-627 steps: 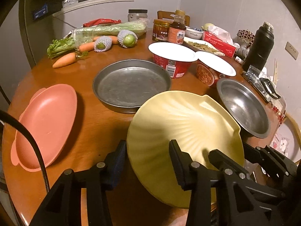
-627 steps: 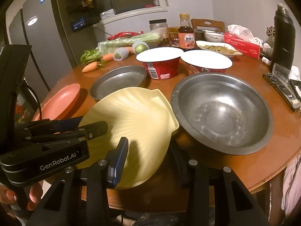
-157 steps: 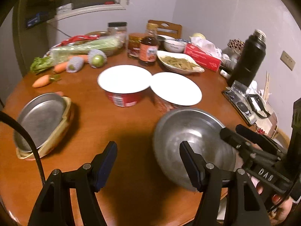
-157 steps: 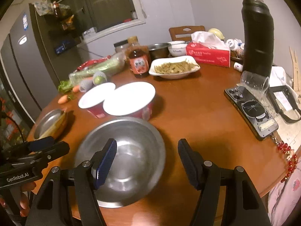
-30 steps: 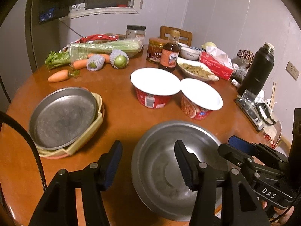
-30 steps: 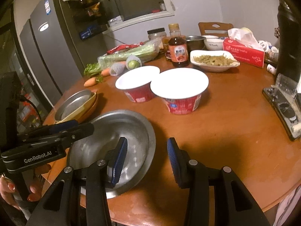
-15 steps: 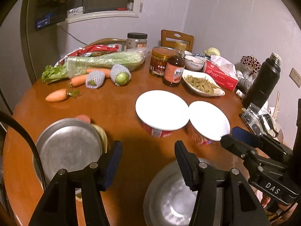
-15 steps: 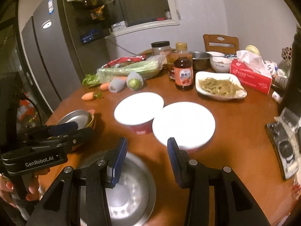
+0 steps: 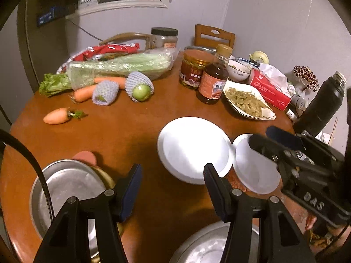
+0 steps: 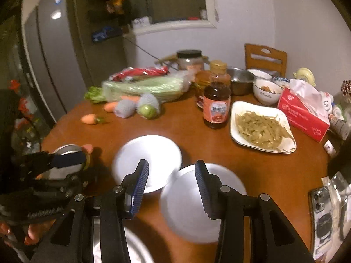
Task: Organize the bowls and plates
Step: 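Grasp the white plate atop the red cup-noodle bowl with the left gripper, then lift the white plate with the left gripper and carry it over the steel bowl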
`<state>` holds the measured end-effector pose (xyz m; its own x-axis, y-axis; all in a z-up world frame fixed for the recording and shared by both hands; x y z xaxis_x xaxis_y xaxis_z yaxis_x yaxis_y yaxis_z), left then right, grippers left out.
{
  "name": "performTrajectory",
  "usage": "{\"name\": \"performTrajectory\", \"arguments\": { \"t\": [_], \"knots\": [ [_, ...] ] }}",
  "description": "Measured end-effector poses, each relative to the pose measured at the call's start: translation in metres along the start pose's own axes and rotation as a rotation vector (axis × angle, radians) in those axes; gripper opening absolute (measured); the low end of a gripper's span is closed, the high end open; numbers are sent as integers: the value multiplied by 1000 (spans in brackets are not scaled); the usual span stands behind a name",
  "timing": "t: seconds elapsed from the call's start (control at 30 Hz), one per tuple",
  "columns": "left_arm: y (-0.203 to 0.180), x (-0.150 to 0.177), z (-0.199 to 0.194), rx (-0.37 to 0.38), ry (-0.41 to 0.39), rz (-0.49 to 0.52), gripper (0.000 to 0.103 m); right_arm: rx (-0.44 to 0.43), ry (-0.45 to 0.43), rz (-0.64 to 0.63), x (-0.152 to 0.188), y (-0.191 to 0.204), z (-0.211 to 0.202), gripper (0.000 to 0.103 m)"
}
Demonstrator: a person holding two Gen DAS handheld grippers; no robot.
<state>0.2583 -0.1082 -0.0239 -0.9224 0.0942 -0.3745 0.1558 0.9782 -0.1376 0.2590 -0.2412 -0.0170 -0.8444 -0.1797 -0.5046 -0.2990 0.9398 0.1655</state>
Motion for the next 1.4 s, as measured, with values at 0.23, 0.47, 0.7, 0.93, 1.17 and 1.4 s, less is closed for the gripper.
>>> {"name": "performTrajectory", "arguments": {
  "t": [0.23,0.47,0.7,0.93,1.17,1.4],
  "knots": [
    [-1,-13,24,-19,61,-16,57,4,45,-49,-29,-6,24,46],
    [12,-18,36,-24,103,-54,57,-2,136,-88,-36,-1,61,46],
    [16,-18,44,-31,129,-69,57,15,185,-129,-33,7,79,41],
    [12,-17,55,3,155,-57,54,21,216,-151,-29,10,91,30],
    [7,-16,59,60,160,-37,42,8,214,-139,-28,9,92,28],
    [3,-16,61,89,161,-31,29,-17,215,-127,-25,12,92,28]
  ]
}}
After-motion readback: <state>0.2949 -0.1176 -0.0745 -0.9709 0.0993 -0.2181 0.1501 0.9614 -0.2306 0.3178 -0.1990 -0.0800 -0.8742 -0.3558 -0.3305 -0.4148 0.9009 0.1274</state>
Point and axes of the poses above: each gripper's, at about its wrist camera, not at the fingertips, and z roughly the way its jaws point, y to its left, x to its underside, the point moved 6 cm from there along z, roughly the way its jaws point, and after that the axes turned 15 degrees about y, right-handed, at the moved point
